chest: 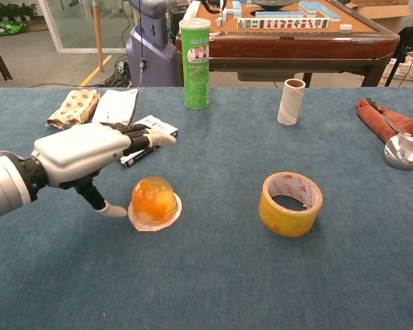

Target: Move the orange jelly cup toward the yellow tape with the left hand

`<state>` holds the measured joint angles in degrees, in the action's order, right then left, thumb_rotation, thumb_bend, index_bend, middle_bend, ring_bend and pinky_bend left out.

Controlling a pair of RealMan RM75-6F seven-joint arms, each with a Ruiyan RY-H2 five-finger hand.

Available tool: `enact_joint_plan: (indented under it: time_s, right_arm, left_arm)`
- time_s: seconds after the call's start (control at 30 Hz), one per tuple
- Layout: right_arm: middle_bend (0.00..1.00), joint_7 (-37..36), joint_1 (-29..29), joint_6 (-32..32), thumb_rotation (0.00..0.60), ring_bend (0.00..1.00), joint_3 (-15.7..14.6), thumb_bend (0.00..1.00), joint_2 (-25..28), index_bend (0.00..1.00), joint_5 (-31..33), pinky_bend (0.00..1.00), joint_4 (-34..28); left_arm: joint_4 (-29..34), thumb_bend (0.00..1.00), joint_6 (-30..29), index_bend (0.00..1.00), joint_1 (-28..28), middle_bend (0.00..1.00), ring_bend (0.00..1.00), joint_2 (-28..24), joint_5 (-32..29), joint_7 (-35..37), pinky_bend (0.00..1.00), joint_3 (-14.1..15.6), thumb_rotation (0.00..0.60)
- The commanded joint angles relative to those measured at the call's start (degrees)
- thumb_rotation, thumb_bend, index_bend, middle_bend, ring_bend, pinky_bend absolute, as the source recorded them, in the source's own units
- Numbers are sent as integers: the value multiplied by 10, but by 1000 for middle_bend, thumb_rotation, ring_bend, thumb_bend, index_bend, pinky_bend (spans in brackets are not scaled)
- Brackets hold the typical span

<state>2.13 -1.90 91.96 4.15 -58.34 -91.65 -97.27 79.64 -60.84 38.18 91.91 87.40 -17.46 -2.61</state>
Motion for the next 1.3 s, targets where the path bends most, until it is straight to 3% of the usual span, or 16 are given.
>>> enact_joint_plan:
  time_s: [0.03,1.3]
  right_arm:
    - [324,-2,0,-1,600,293,0,291,1,244,1,434,0]
    - [324,-28,-2,-7,600,293,3,290,10,244,10,434,4]
  left_arm:
    - [-15,0,-3,0,4,0,0,15,0,-23,93,-4,600]
    - [-106,0,36,0,71,0,0,109,-53,-86,93,-61,600]
